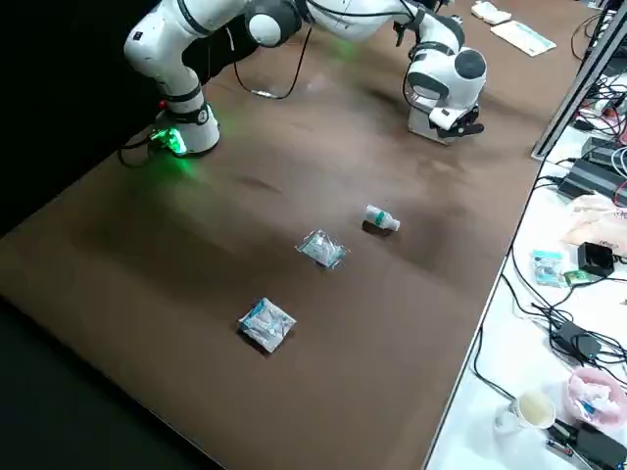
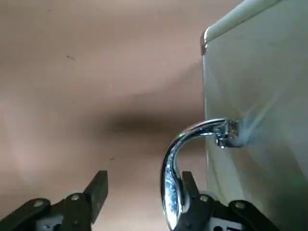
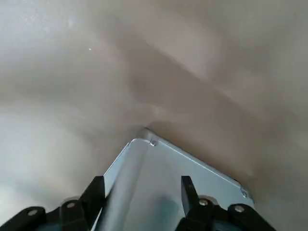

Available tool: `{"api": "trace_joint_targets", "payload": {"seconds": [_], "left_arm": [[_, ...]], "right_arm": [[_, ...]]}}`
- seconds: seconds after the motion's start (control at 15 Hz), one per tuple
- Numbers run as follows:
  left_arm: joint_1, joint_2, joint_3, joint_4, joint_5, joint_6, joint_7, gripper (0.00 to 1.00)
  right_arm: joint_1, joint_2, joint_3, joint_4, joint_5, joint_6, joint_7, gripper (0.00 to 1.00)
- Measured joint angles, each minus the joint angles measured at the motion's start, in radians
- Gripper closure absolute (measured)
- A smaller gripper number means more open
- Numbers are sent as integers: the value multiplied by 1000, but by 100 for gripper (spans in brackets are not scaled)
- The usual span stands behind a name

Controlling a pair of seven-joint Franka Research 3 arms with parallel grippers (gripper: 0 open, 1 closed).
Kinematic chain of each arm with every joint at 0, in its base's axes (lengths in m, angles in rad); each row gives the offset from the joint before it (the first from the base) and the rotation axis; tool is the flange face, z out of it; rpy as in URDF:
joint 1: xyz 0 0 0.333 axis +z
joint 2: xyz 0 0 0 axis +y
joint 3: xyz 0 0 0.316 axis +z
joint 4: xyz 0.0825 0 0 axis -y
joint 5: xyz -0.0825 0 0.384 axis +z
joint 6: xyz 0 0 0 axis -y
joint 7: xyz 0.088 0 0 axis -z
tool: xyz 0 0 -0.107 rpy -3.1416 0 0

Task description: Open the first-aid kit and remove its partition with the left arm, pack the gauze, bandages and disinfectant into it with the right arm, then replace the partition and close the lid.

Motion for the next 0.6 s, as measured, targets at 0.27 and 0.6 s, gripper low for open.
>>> {"api": "trace_joint_targets", "payload": {"seconds": [0.27,0.6], "left_arm": [[-11,0,1,0,1,-6,-40,25],[-20,-9,0,0,4,-22,-53,19]], "right_arm": [[0,0,0,1,1,-3,0,29],[-1,0,0,1,2,-5,1,29]]}}
